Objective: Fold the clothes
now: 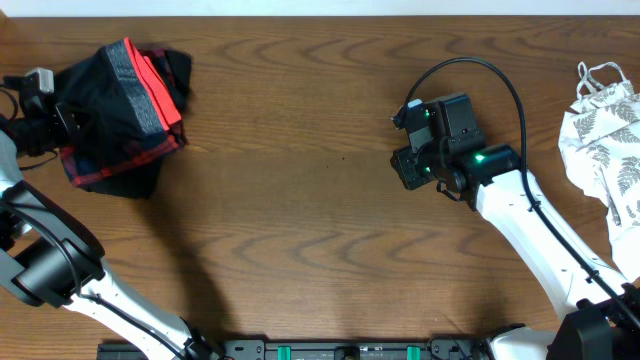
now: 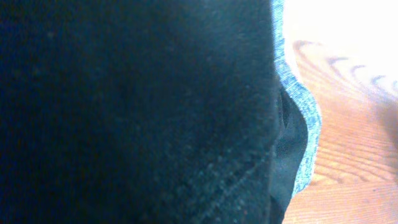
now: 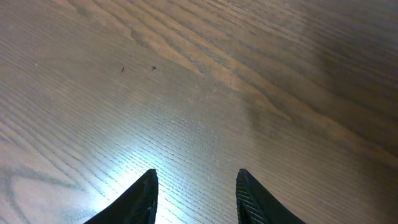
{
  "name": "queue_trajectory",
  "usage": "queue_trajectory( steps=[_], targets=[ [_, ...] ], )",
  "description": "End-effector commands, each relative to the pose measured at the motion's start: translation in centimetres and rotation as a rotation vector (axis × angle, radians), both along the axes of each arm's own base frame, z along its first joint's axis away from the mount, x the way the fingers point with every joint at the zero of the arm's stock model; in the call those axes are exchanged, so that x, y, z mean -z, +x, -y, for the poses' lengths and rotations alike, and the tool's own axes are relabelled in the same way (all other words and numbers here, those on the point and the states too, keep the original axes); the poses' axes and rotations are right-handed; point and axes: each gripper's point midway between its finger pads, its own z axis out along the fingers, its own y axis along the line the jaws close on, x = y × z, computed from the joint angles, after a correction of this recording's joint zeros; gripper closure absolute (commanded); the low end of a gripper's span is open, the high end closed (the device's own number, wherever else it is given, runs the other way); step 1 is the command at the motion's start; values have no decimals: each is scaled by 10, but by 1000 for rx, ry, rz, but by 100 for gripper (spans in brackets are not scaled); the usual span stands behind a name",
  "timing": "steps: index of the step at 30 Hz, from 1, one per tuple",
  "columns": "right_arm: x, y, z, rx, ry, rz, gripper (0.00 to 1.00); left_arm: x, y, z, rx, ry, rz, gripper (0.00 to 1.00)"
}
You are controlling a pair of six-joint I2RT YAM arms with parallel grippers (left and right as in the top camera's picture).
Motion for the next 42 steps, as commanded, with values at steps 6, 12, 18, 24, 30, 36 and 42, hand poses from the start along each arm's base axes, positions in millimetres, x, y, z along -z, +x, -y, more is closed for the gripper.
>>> queue_trajectory(
  steps=[6,12,18,24,30,36,42],
  targets=[
    [-9,0,0,-1,11,26,60,5,-15,-23,-94,103,-114,89],
    [-9,0,0,-1,11,25,60,18,-28,-42,-207,151,-233,35],
    [-8,-1,1,-1,9,18,60,29,-45,-68,-369,226,-360,17],
    [-6,-6,2,-1,2,-1,60,32,-58,-88,-538,264,-439,16],
    [-6,-6,2,-1,1,-2,60,20,-46,-81,-528,205,-371,14],
    [-6,-6,2,-1,1,-2,60,-20,-29,-65,-474,142,-222,12],
    [-6,-5,2,-1,1,-1,60,-87,-18,-35,-386,80,-33,22]
  ],
)
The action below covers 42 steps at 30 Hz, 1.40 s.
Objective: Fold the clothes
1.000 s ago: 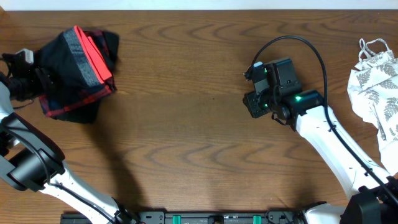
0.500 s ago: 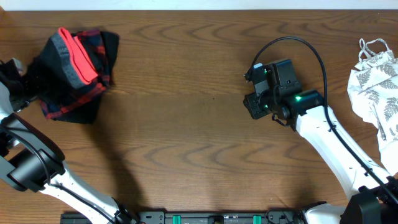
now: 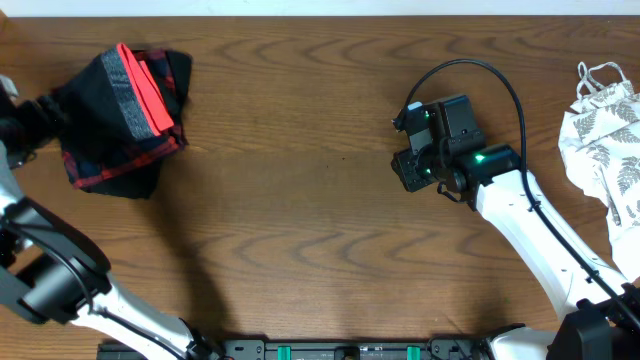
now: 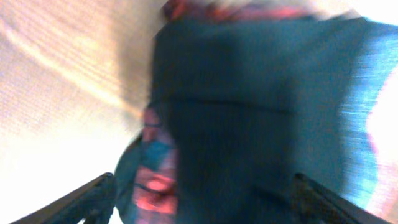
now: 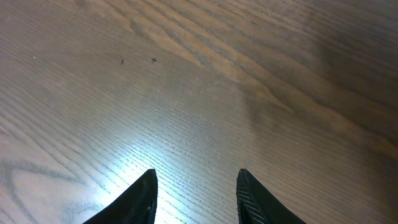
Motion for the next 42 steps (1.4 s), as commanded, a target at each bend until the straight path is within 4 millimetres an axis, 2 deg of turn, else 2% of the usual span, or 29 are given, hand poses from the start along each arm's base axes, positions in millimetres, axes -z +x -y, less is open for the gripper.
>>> queue_trajectory(
  steps=[1,4,6,9,13,16,19,23,28,31,33,34,37,39,42],
  targets=[
    [-9,-1,1,-1,9,22,60,-70,11,28,94,-31,205,32],
    [-9,-1,1,-1,9,22,60,-102,19,57,188,-64,310,66],
    [-9,0,1,-1,10,23,60,-114,26,73,238,-66,349,94],
    [-9,0,0,-1,10,24,60,-116,39,91,326,-13,368,94],
    [-9,0,0,-1,10,23,60,-109,60,111,432,41,393,95],
    [-9,0,0,-1,10,24,60,-93,74,102,401,96,360,92],
    [-9,0,0,-1,10,24,60,-66,83,88,345,156,278,91],
    [-9,0,0,-1,11,26,60,-18,94,85,323,170,169,89],
    [-9,0,0,-1,10,24,60,68,98,97,305,41,24,88],
    [-9,-1,1,-1,9,20,60,119,91,101,233,-72,-72,74],
    [-8,-1,1,-1,9,20,60,148,80,107,203,-141,-145,70],
    [-8,-1,1,-1,9,20,60,155,76,110,205,-162,-166,70],
    [-9,-1,1,-1,9,20,59,155,74,117,219,-197,-167,67],
    [-8,-1,1,-1,9,20,56,141,78,117,225,-199,-132,65],
    [-9,-1,0,-2,10,20,46,104,84,113,230,-167,-59,64]
  ],
)
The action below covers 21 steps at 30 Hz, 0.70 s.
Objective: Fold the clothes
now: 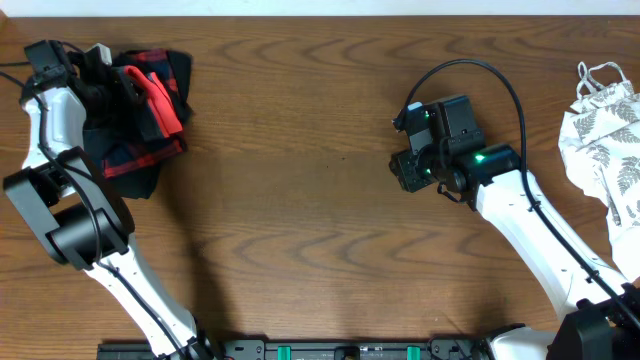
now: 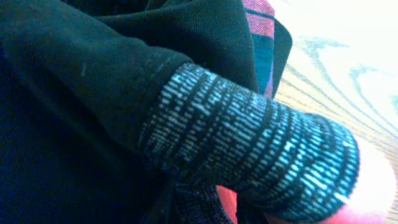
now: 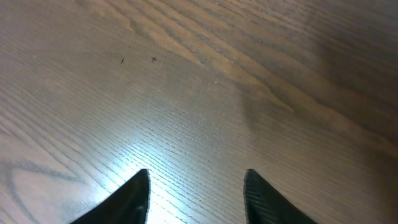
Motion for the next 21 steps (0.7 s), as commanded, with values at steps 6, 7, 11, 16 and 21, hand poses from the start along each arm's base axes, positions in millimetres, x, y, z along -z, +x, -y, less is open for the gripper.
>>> queue_trajectory(
  steps=[6,7,11,16,21],
  targets=[
    [-9,0,0,-3,14,25,25,-92,-20,-11,-59,70,114,57],
    [-9,0,0,-3,14,25,24,-110,-23,-12,-64,86,144,54],
    [-9,0,0,-3,14,25,23,-145,-42,-24,-121,162,158,49],
    [-9,-1,0,-3,13,22,28,-115,-85,-45,-220,210,-61,55],
    [-9,-1,0,-3,13,22,28,-83,-109,-69,-293,282,-189,55]
  ],
)
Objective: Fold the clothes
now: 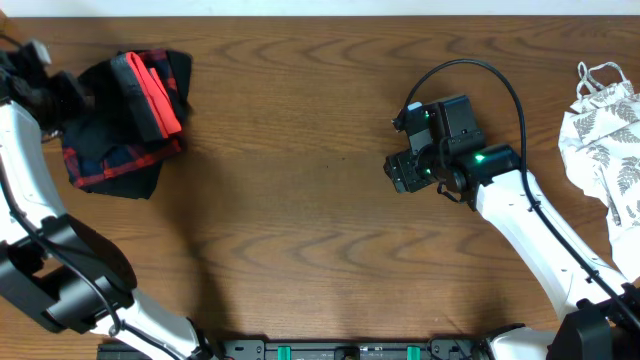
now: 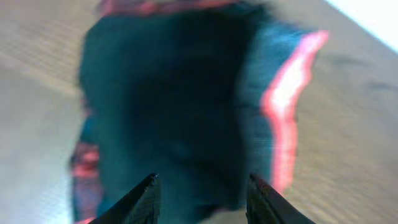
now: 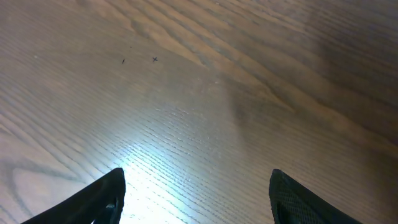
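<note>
A folded black, red and plaid bundle of clothes [image 1: 125, 110] lies at the table's far left; it fills the blurred left wrist view as the bundle [image 2: 180, 106]. My left gripper [image 1: 62, 92] hovers at its left edge, open, its fingertips [image 2: 146, 190] apart with nothing between them. A white leaf-print garment [image 1: 605, 140] lies crumpled at the right edge. My right gripper [image 1: 400, 172] hangs open over bare wood, its fingertips [image 3: 112, 190] wide apart.
The brown wooden table [image 1: 300, 200] stretches between the two garments. A black cable [image 1: 490, 75] loops above the right arm. A black rail [image 1: 350, 350] runs along the near edge.
My left gripper has drawn back from the top of the bundle to its left edge and is open. The right gripper's fingers have spread wider. The bundle lies slightly flatter.
My left gripper was pressed into the dark bundle at its left side, then stood off to the left, then reached over its top into the cloth, and now is back at its left, open. The right gripper stayed over bare wood, opening wider lately.
</note>
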{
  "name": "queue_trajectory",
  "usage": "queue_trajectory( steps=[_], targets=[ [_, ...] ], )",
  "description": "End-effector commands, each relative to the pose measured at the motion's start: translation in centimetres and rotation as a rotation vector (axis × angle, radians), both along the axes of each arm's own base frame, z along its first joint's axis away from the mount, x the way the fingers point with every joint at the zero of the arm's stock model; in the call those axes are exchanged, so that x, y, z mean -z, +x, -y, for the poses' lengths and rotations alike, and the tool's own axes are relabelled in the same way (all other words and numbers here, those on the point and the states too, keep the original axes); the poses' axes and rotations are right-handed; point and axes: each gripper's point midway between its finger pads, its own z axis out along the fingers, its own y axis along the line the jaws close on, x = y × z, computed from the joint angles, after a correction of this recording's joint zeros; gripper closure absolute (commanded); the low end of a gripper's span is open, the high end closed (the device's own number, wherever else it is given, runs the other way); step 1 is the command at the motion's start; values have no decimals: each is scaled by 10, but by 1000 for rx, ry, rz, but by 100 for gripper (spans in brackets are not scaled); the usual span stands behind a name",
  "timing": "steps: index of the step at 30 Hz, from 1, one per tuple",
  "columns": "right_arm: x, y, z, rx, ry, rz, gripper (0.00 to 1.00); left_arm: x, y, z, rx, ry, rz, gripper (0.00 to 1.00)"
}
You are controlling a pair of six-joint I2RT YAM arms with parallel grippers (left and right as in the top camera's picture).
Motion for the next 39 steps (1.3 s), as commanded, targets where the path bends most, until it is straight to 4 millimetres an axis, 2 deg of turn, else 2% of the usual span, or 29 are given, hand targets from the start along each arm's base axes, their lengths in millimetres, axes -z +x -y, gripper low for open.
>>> queue_trajectory(
  steps=[1,5,7,14,18,23,25,29,32,33,34,36,39],
  targets=[
    [-9,-1,0,-1,11,22,28,37,-17,-23,-73,50,-120,54],
    [-9,-1,0,-1,10,21,28,61,-17,-22,-70,23,-165,53],
    [-8,-1,1,-1,9,18,28,75,-17,-22,-68,7,-192,49],
    [-7,-3,1,-1,7,10,28,117,-24,-16,-59,-57,-291,49],
    [-7,-3,1,-1,7,10,28,126,-31,-13,-58,-76,-329,49],
    [-7,-3,1,-1,7,11,27,122,-33,-9,-54,-90,-328,49],
    [-7,-3,1,-1,7,10,27,114,-30,-4,-42,-111,-300,47],
    [-7,-3,1,-1,7,11,23,77,-25,-1,-34,-91,-214,39],
    [-8,-2,1,-1,8,14,20,36,-23,4,-20,-69,-120,33],
    [-8,-2,1,-1,9,16,15,21,-22,9,-8,-74,-79,31],
    [-9,-1,0,0,11,20,1,4,-21,16,10,-83,-31,26],
    [-11,2,-1,45,40,19,1,-28,-21,31,49,-103,57,17],
    [-12,4,-1,57,46,21,1,-61,-27,53,101,-135,137,5]
  ],
)
